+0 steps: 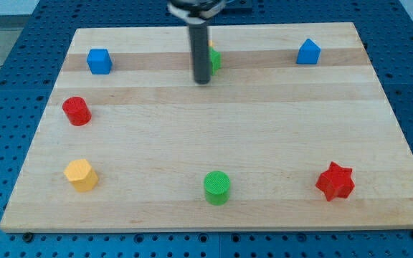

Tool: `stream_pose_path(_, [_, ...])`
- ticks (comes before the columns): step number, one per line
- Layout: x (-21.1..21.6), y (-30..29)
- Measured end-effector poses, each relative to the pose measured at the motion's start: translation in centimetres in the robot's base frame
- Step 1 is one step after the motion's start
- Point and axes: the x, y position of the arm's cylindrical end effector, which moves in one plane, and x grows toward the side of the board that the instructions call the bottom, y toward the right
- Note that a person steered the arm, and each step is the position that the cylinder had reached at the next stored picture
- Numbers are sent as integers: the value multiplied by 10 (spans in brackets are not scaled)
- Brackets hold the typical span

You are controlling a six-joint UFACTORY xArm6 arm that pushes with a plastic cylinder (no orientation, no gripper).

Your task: Push the blue triangle towards the green star

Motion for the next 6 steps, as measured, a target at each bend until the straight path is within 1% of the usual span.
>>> stream_pose_path(1, [-20, 16])
stream_pose_path(2, [-34, -49])
stream_pose_path(3, [-33, -75])
stream_pose_path(4, [-5, -24])
stream_pose_path(5, [1, 65])
stream_pose_path(6, [16, 133])
